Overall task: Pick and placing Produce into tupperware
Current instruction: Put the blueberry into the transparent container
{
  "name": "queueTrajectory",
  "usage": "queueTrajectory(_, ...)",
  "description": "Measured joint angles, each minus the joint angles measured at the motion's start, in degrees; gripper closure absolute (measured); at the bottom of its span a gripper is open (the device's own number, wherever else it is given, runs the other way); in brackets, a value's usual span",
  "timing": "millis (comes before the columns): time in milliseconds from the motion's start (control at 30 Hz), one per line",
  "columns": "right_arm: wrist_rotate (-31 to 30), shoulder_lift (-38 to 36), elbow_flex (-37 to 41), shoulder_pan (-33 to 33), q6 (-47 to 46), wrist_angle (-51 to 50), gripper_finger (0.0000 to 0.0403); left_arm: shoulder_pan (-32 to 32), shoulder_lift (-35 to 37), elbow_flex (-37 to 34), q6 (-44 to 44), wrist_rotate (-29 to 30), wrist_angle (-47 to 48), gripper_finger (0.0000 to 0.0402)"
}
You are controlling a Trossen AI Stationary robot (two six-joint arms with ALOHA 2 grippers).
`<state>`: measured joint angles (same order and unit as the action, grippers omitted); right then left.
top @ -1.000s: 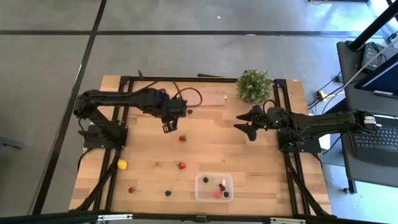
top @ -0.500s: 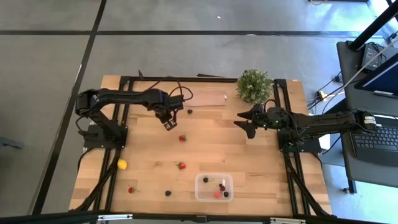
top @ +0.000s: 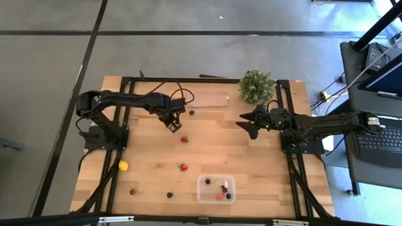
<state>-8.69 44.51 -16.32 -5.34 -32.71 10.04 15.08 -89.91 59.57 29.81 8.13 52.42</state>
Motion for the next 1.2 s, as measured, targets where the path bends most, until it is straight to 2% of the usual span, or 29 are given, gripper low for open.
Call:
queueTrajectory(100,0.01,0.0,0.0,0.0,0.02,0.0,0.0111,0.01,0.0,0.0,0.98,0.06,0.0,0.0317)
queueTrajectory(333,0.03,0.0,0.0,0.0,0.07,-0.04,0.0111,0.01,0.0,0.0,1.43,0.06,0.0,0.0223)
queueTrajectory(500,0.05,0.0,0.0,0.0,0.13,-0.04,0.0111,-0.94,0.0,-0.02,3.11,-0.72,1.49,0.0189)
queueTrajectory(667,0.07,0.0,0.0,0.0,0.15,-0.07,0.0111,-1.81,0.0,-0.02,4.45,-0.84,1.49,0.0184)
queueTrajectory(1033,0.09,0.0,0.0,0.0,0.15,-0.07,0.0111,-1.06,-0.02,-0.25,5.68,-0.75,1.33,0.021)
queueTrajectory(1200,0.09,0.0,0.0,0.0,0.17,-0.08,0.0111,-1.06,-0.05,-4.2,5.88,-1.08,-1.43,0.0219)
